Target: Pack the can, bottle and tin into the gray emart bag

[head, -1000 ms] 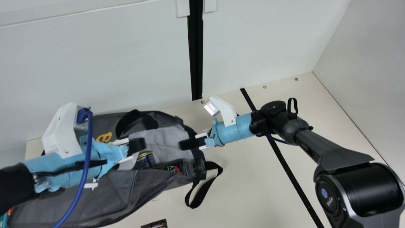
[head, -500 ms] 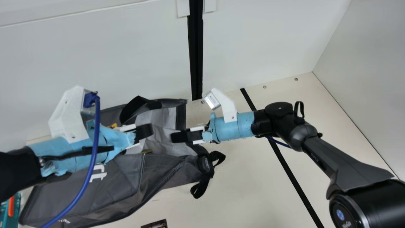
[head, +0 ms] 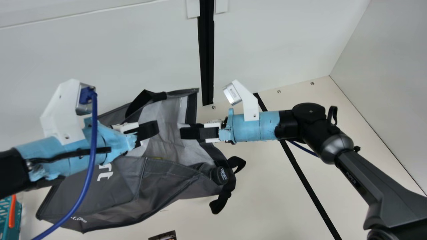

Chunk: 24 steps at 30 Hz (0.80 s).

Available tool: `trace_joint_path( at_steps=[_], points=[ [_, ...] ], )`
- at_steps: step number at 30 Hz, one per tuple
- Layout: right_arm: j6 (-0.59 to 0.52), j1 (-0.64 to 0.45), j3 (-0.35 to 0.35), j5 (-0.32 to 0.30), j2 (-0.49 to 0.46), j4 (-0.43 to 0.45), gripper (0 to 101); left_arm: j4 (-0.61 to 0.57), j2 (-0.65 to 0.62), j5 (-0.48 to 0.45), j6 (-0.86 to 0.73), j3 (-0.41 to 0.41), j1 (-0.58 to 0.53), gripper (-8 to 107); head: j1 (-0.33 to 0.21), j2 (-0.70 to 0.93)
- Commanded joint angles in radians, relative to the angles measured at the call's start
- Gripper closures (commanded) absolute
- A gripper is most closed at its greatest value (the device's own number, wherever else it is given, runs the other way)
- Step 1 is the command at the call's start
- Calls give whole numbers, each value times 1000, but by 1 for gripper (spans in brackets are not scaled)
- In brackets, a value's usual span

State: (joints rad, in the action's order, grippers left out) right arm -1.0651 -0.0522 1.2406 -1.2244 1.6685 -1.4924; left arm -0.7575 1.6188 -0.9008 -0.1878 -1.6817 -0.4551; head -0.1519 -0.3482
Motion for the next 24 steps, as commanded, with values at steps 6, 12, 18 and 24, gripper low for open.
trace_joint_path(
  at_steps=[6,12,18,24],
  points=[
    [47,-10,19,4,-65,-23,101,-8,-14,-8,-23,-26,9,89,-23,-1],
    [90,-23,39,4,-121,-43,101,-19,-26,-21,-40,-56,17,89,-23,-1],
    [131,-40,62,4,-174,-56,101,-32,-42,-47,-56,-88,32,89,-23,-1],
    [174,-61,88,4,-227,-57,101,-44,-59,-91,-64,-127,55,89,-23,-1]
  ],
)
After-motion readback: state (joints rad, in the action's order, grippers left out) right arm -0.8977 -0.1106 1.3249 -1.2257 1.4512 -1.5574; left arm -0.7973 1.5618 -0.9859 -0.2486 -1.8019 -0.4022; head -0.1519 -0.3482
